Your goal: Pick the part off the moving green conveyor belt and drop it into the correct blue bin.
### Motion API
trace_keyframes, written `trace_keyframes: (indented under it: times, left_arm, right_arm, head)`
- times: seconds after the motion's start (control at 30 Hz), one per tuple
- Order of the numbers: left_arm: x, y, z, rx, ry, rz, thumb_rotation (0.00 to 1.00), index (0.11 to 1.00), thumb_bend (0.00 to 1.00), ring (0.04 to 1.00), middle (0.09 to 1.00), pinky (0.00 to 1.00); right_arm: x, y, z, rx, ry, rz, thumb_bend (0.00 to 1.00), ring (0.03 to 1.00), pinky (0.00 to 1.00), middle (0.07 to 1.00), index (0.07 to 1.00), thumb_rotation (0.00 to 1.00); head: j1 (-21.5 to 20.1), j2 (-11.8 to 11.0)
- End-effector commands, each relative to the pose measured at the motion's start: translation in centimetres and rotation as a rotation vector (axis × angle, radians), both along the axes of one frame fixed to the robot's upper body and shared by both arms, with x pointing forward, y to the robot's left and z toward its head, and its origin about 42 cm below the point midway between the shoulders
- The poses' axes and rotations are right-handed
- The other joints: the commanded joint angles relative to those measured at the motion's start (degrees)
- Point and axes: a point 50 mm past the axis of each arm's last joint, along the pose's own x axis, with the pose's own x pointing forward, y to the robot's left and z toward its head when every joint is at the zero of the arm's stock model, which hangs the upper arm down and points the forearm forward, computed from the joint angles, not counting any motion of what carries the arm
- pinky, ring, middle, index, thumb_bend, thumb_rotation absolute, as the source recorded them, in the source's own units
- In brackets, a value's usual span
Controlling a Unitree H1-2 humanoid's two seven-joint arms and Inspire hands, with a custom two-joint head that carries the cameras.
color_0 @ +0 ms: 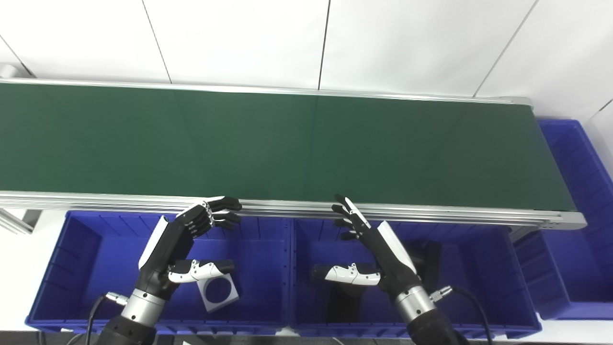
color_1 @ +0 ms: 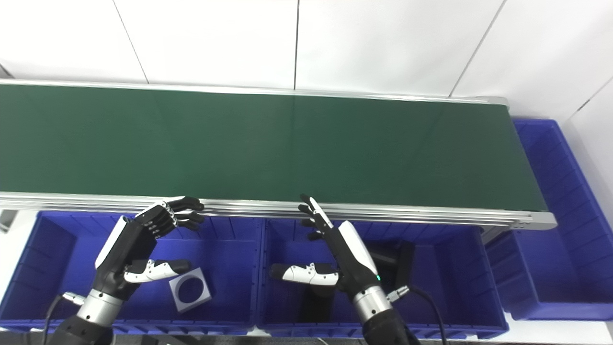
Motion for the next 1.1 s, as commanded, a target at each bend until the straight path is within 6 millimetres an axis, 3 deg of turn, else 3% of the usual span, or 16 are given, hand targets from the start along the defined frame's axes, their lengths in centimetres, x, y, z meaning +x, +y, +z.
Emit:
trace_keyframes:
  times: [0.0,0.17,0.3,0.53,1.07]
  left_arm:
    - [0.7,0.0,0.8,-0.044,-0.064,0.029,0.38,0.735,0.84,0.655,0.738,0.59]
    - [0.9,-0.6,0.6,-0.050,-0.045,0.033,0.32,0.757,0.80,0.659,0.747,0.59]
    - [0.6,-0.7,0.5,-0.040,-0.038,0.028,0.25,0.781,0.78,0.683,0.766,0.60]
    - [-0.2,-1.0,0.1,-0.011,-0.029,0.031,0.26,0.788,0.80,0.700,0.777,0.61]
    - [-1.0,-0.7,-0.4,-0.005,-0.023,0.044,0.24,0.780,0.82,0.702,0.781,0.60]
  right_arm:
    - [0.2,0.4,0.9,0.056,-0.083,0.003,0.91,0.874,0.77,0.935,1.000,0.57]
    - [-0.1,0.4,0.7,0.105,-0.078,-0.021,0.92,0.874,0.77,0.932,0.993,0.55]
    - [-0.5,0.2,0.5,0.138,-0.070,-0.061,0.94,0.870,0.77,0.926,0.988,0.51]
    - [-1.4,-0.1,0.4,0.178,-0.087,-0.116,0.91,0.846,0.76,0.897,0.971,0.46]
    - [-2.2,0.2,-0.1,0.129,-0.068,-0.098,0.89,0.869,0.76,0.924,0.966,0.43]
  head:
    - [0.10,0.02]
    - [0.02,0.05]
    - [2.43,-0.28]
    - [4.72,-3.09]
    - [1.11,-6.38]
